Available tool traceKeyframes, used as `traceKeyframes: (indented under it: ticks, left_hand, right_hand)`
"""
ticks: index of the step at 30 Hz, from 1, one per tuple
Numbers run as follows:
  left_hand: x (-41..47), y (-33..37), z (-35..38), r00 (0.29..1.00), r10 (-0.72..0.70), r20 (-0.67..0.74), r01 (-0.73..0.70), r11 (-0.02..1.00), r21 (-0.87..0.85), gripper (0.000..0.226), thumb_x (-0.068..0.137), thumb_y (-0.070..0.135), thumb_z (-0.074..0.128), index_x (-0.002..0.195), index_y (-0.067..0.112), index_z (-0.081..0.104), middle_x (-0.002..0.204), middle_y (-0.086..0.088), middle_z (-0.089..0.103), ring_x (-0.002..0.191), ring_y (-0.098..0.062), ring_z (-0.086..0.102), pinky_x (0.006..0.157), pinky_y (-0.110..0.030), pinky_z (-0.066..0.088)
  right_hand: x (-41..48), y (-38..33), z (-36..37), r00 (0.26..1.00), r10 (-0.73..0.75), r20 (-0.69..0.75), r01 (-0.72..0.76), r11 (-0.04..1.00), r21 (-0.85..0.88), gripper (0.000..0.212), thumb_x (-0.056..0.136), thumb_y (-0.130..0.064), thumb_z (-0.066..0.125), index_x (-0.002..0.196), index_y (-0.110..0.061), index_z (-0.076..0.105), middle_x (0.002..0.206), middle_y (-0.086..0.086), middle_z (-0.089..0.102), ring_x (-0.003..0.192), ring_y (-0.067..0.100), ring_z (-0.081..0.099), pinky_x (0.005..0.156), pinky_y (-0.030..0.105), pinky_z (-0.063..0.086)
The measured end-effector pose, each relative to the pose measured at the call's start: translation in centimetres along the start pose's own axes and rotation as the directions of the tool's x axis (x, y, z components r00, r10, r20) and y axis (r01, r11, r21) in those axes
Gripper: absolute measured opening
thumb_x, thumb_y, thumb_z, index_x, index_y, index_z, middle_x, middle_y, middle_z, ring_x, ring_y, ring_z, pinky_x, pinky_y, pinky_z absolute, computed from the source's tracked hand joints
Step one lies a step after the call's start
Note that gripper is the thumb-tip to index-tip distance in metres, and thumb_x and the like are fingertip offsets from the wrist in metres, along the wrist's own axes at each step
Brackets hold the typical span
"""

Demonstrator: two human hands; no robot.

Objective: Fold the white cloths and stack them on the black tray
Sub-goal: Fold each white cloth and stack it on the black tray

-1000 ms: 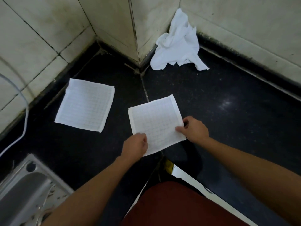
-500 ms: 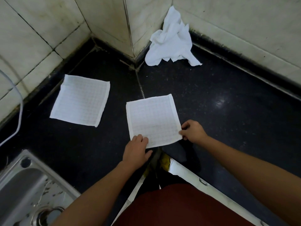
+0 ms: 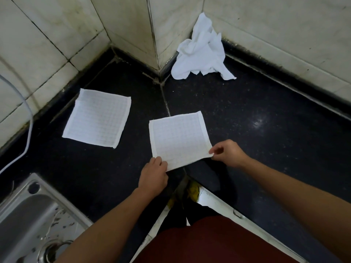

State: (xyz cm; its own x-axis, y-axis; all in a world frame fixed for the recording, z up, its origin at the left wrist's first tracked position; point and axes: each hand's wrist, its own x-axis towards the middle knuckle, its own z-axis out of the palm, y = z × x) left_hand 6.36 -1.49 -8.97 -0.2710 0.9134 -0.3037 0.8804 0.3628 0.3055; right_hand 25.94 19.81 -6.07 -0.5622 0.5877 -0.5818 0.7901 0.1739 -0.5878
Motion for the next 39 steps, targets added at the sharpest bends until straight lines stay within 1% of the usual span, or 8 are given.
traceKeyframes:
  ticks: [4, 8, 11, 18, 28, 34, 36, 39]
  left_hand:
    - [-0.6, -1.4, -1.8, 0.999, 0.03, -0.041, -0.034, 0.995, -0.096, 0.006, 0.077, 0.012, 0.062, 0.08, 0.015, 0.057, 0.08, 0.001, 0.054, 0.074, -0.014, 0.044, 0.065, -0.027, 0.036]
    - [1.5, -3.0, -5.0, 0.984, -0.151, -0.099, 0.107, 0.929, -0.355, 0.005, 0.082, 0.012, 0.064, 0.085, 0.016, 0.064, 0.077, 0.0, 0.065, 0.069, -0.015, 0.058, 0.064, -0.03, 0.048]
    - [4.6, -3.8, -7.0, 0.953, -0.262, -0.153, 0.168, 0.875, -0.454, 0.006, 0.082, 0.009, 0.066, 0.086, 0.014, 0.067, 0.074, 0.002, 0.063, 0.068, -0.014, 0.059, 0.065, -0.026, 0.045]
    - [10.9, -5.4, -8.6, 0.92, -0.363, -0.148, 0.283, 0.876, -0.39, 0.007, 0.084, 0.01, 0.064, 0.091, 0.01, 0.067, 0.084, -0.006, 0.065, 0.079, -0.021, 0.059, 0.072, -0.03, 0.046]
    - [14.5, -7.0, -6.7, 0.888, -0.456, -0.052, 0.406, 0.833, -0.375, 0.005, 0.085, 0.013, 0.062, 0.088, 0.016, 0.064, 0.085, -0.007, 0.065, 0.083, -0.027, 0.063, 0.069, -0.034, 0.05]
    - [13.6, -5.6, -6.8, 0.921, -0.341, -0.188, 0.309, 0.934, -0.181, 0.021, 0.086, 0.016, 0.062, 0.106, 0.012, 0.06, 0.11, -0.009, 0.055, 0.1, -0.025, 0.054, 0.073, -0.038, 0.048]
    - [12.7, -4.5, -6.6, 0.945, -0.256, -0.203, 0.219, 0.957, -0.191, 0.014, 0.086, 0.015, 0.061, 0.1, 0.011, 0.061, 0.103, -0.008, 0.057, 0.094, -0.024, 0.055, 0.071, -0.037, 0.048]
    - [10.8, -3.0, -5.4, 0.977, -0.204, -0.068, 0.185, 0.959, -0.216, 0.009, 0.089, 0.018, 0.057, 0.093, 0.014, 0.063, 0.092, -0.004, 0.064, 0.082, -0.023, 0.06, 0.068, -0.033, 0.047]
  right_hand:
    - [0.1, 0.6, -1.1, 0.997, -0.076, 0.009, 0.076, 0.995, -0.061, 0.01, 0.076, -0.02, 0.08, 0.079, -0.028, 0.075, 0.088, -0.01, 0.064, 0.083, 0.006, 0.06, 0.077, 0.022, 0.048]
    - [1.9, -1.1, -2.7, 0.991, -0.079, -0.11, 0.092, 0.989, 0.119, 0.017, 0.078, -0.017, 0.079, 0.072, -0.029, 0.07, 0.085, -0.005, 0.067, 0.081, 0.012, 0.064, 0.078, 0.027, 0.051]
    - [4.3, -2.9, -3.6, 0.976, -0.051, -0.213, 0.081, 0.988, 0.13, 0.014, 0.082, -0.019, 0.075, 0.072, -0.025, 0.067, 0.077, -0.008, 0.066, 0.077, 0.009, 0.061, 0.072, 0.025, 0.046]
    - [9.7, -5.6, -4.0, 0.963, 0.061, -0.261, -0.077, 0.996, -0.051, 0.009, 0.084, -0.031, 0.069, 0.081, -0.023, 0.068, 0.09, 0.001, 0.07, 0.087, 0.019, 0.064, 0.08, 0.035, 0.054]
    - [12.4, -5.8, -2.7, 0.95, 0.163, -0.268, -0.218, 0.958, -0.189, 0.015, 0.086, -0.037, 0.064, 0.092, -0.025, 0.067, 0.097, 0.001, 0.068, 0.088, 0.022, 0.064, 0.07, 0.031, 0.048]
    - [11.5, -6.5, -2.2, 0.927, -0.08, -0.368, -0.029, 0.959, -0.282, 0.018, 0.088, -0.033, 0.061, 0.101, -0.021, 0.064, 0.1, 0.0, 0.064, 0.087, 0.021, 0.061, 0.072, 0.031, 0.046]
    - [10.6, -7.4, -1.1, 0.953, -0.115, -0.282, 0.06, 0.979, -0.195, 0.012, 0.087, -0.03, 0.064, 0.094, -0.021, 0.067, 0.091, -0.002, 0.067, 0.08, 0.018, 0.062, 0.07, 0.031, 0.05]
    - [8.8, -7.8, 1.6, 0.996, -0.066, -0.054, 0.063, 0.996, -0.056, 0.006, 0.084, -0.025, 0.068, 0.08, -0.02, 0.068, 0.072, -0.008, 0.067, 0.067, 0.015, 0.067, 0.071, 0.035, 0.056]
